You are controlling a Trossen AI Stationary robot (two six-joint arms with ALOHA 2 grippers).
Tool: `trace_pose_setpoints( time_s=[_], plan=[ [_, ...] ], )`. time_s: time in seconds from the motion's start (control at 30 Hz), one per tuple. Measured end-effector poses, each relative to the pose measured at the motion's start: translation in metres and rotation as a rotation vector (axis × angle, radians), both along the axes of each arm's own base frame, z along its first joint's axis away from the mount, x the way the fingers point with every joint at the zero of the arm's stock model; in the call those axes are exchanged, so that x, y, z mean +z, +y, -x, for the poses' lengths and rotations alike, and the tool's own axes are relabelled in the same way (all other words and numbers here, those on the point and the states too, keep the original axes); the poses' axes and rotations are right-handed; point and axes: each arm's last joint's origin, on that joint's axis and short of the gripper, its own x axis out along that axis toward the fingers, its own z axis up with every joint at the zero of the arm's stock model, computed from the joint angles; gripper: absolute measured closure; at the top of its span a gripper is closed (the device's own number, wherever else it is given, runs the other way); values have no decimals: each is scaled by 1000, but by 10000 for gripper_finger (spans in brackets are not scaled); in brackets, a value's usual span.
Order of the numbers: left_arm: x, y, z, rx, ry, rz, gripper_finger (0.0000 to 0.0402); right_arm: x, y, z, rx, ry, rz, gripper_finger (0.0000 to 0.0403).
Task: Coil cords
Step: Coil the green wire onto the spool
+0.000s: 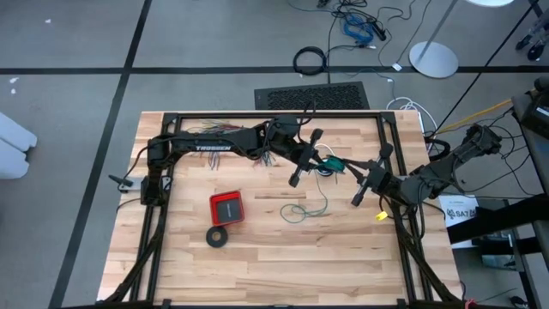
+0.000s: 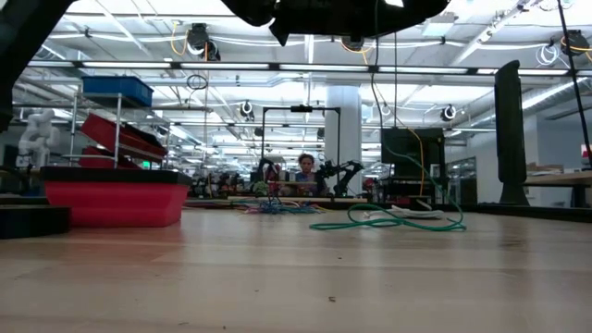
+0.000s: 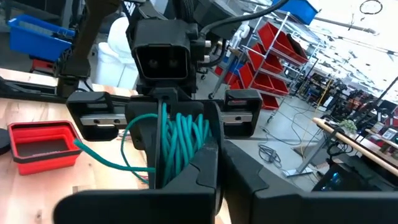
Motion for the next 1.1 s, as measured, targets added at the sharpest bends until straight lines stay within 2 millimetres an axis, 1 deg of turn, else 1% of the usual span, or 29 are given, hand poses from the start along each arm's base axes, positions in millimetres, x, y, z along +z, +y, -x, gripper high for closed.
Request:
trace_pose_setpoints(
  time_s=[0.2, 0.3, 0.37, 0.5, 0.67, 0.8, 0.93, 1.1],
  plan=[
    [1, -2, 0, -25, -8, 3, 400, -1, -2, -1, -20, 0, -2, 352],
    [2, -2, 0, -40, -17, 4, 400, -1, -5, -2, -40, 0, -3, 341],
    [2, -2, 0, -41, -18, 4, 400, -1, -6, -3, -40, -1, -6, 341],
    [2, -2, 0, -38, -13, 5, 400, 2, -7, -5, 33, -26, -39, 353],
    [1, 3, 0, 52, -5, -10, 400, 5, -5, -7, 126, -51, -58, 374],
    [2, 3, 0, 72, -6, -15, 400, 5, -4, -8, 142, -53, -64, 380],
    [4, 4, -1, 77, -24, -15, 400, 4, -4, -8, 155, -44, -64, 376],
    [5, 4, 0, 83, -22, -16, 400, 2, -3, -10, 137, -36, -53, 378]
  ],
)
